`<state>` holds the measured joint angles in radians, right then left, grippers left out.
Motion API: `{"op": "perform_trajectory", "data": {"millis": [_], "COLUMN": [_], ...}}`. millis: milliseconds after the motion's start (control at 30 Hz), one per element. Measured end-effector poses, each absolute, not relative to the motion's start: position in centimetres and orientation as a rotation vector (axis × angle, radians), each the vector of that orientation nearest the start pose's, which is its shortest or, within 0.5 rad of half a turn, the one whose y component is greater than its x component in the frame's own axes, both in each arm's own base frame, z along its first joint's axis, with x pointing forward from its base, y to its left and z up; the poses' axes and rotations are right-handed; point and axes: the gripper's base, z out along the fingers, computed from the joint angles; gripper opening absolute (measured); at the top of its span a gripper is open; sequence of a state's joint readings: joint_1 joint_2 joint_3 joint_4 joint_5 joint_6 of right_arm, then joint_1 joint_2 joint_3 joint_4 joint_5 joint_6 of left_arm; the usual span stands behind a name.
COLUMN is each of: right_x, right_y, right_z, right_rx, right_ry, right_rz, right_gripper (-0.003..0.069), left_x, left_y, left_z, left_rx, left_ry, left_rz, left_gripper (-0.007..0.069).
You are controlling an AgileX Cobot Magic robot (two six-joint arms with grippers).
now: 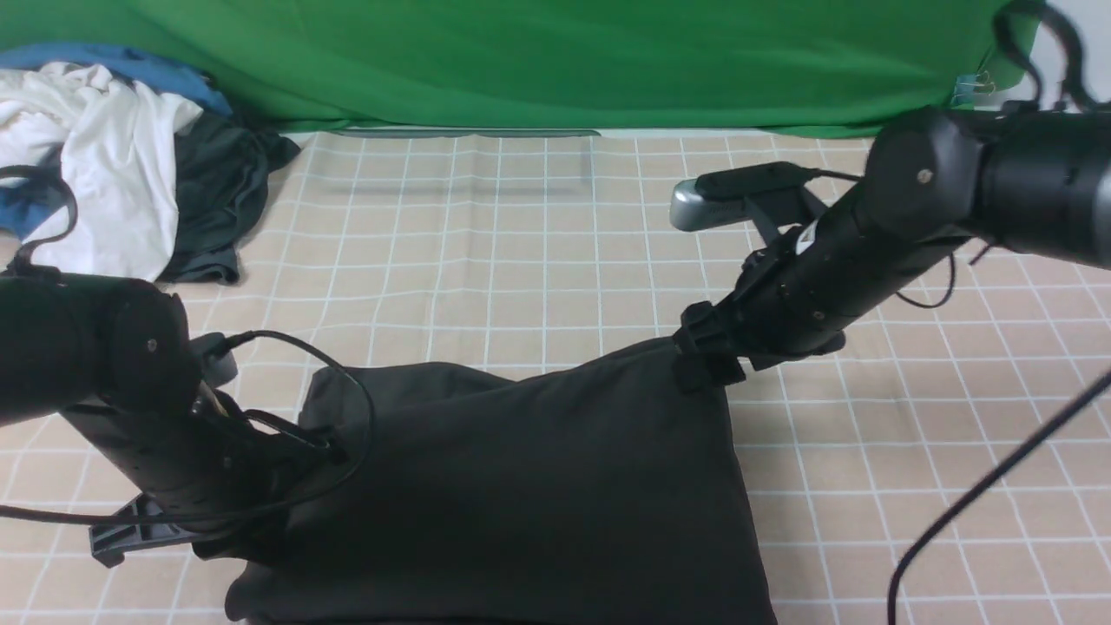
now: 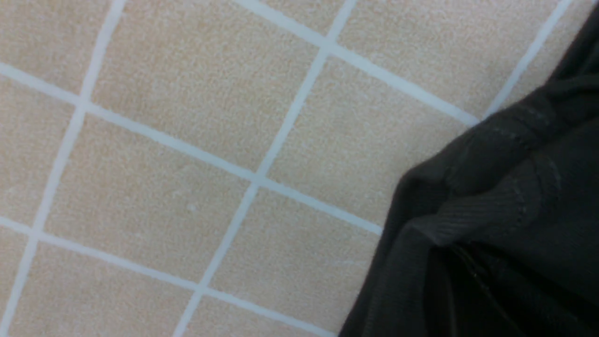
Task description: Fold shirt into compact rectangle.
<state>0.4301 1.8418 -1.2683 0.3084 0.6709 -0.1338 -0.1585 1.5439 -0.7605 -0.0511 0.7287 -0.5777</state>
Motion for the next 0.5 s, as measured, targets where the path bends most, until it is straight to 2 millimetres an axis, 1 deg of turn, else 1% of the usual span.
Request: {"op": "perform_trajectory", "data": {"millis": [133,167,233,300,367,400,433,467,500], "right_x": [35.7,36.0,36.5,36.9,37.0,37.1,37.3,37.5,37.7], "right_y": [18.3,18.5,18.7,18.9,19.0,19.0,19.0,19.0,18.9], "right_z": [19.5,19.2,18.4,17.8,17.8,17.9,18.1,18.3,18.5], "right_rx": [-0.498,-0.504,-0.516,-0.524,-0.527,-0.533,-0.551,-0.557,-0.557], "right_ry": [2.711,2.722,2.749,2.768,2.766,2.761,2.746,2.734,2.727], "right_rz": [0.415,0.412,0.407,0.402,0.401,0.4,0.397,0.397,0.396], "right_gripper": [0.0602,0.0598,0.0582,0.0539,0.0453,0.0409,0.0285,0.019,0.0143], "left_x": [24.0,23.5,22.5,21.5,20.3,19.9,19.2,18.6,18.0], "left_y": [-4.3,-4.2,-4.2,-4.2,-4.2,-4.1,-4.0,-3.9,-3.9], "left_z": [19.6,20.6,22.3,23.8,25.4,25.8,26.8,27.5,28.1], "left_rx": [-0.658,-0.648,-0.619,-0.592,-0.561,-0.553,-0.539,-0.529,-0.52], "left_ry": [2.867,2.846,2.814,2.779,2.735,2.723,2.683,2.656,2.63], "left_rz": [-0.191,-0.211,-0.251,-0.29,-0.331,-0.34,-0.36,-0.372,-0.382], "left_gripper": [0.0013,0.0013,0.0013,0.0013,0.0013,0.0013,0.0013,0.0013,0.0013]}}
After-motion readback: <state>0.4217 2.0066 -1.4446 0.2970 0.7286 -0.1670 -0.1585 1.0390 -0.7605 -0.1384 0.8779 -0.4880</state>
